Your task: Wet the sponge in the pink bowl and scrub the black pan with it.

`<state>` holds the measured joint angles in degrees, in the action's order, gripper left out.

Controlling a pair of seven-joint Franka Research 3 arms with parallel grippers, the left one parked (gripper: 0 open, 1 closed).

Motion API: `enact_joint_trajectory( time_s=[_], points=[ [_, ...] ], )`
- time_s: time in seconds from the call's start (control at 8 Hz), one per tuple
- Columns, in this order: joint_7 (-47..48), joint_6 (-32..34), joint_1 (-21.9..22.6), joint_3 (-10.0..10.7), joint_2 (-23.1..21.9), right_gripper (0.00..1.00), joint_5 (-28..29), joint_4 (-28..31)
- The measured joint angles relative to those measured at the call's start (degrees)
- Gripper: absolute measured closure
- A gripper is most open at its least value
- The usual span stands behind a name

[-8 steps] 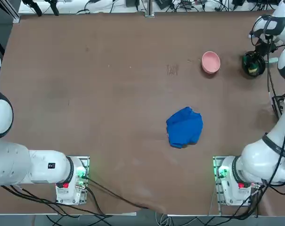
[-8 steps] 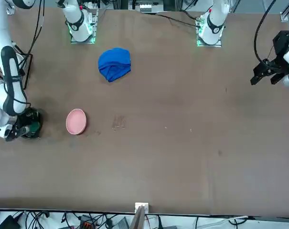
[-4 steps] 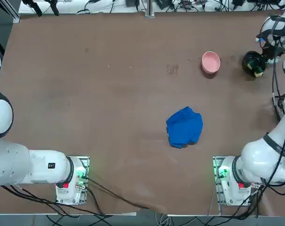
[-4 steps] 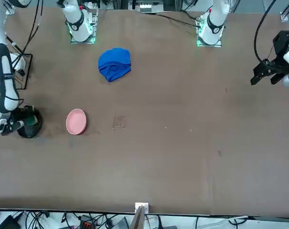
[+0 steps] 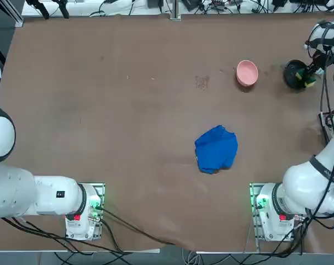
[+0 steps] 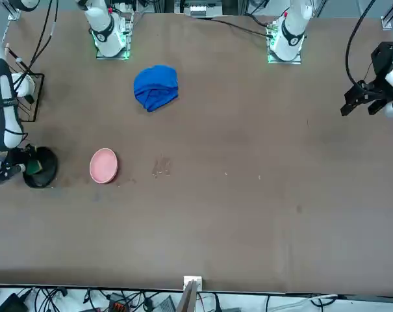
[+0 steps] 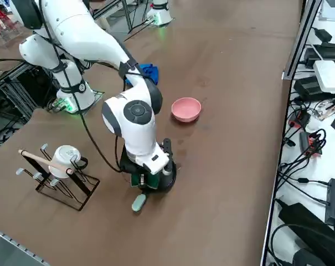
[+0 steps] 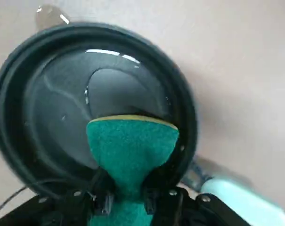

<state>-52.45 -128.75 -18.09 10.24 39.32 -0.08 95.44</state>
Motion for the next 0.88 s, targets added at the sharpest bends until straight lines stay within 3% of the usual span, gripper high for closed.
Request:
enact_joint_trajectory(
  time_s=[0.38, 0.88],
  points=[
    [0.3, -0.9, 1.1, -0.6, 0.9, 0.65, -0.1, -2.6],
    [4.7, 1.8, 6.5, -0.8, 1.2, 0.65, 0.0, -2.8]
  ],
)
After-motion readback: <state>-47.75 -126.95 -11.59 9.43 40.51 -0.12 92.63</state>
